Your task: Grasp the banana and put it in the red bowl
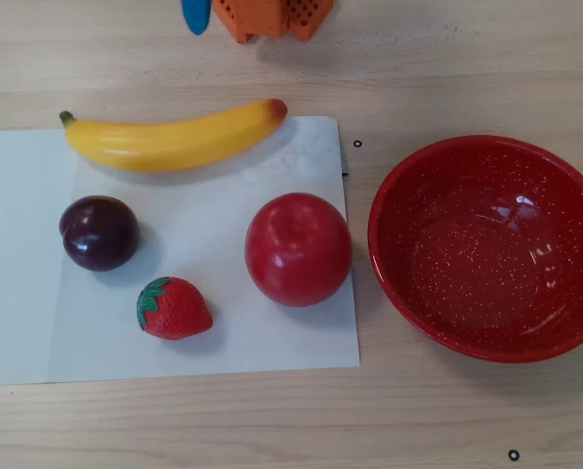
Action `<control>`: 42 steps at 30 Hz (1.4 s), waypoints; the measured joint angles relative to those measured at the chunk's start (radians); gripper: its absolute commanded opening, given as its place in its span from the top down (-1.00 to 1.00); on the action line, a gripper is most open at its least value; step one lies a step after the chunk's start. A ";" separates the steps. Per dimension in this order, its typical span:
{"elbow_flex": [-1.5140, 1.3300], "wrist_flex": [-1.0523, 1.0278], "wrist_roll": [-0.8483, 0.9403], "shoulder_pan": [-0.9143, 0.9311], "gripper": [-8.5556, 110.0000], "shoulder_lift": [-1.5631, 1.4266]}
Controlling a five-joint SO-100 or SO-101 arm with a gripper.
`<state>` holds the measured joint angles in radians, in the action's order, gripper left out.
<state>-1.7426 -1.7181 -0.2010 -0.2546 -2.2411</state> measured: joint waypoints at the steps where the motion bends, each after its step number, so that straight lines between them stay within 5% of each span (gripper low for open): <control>1: 0.014 -0.008 -0.025 -0.008 0.85 0.017; 16: 0.086 -0.061 -0.287 -0.207 0.72 0.199; 34: -0.253 0.232 -0.374 -0.247 -0.22 0.273; 42: -0.371 0.388 -0.396 -0.247 -0.40 0.273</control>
<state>-2.1138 -1.3300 -0.5967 -0.5016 -1.9681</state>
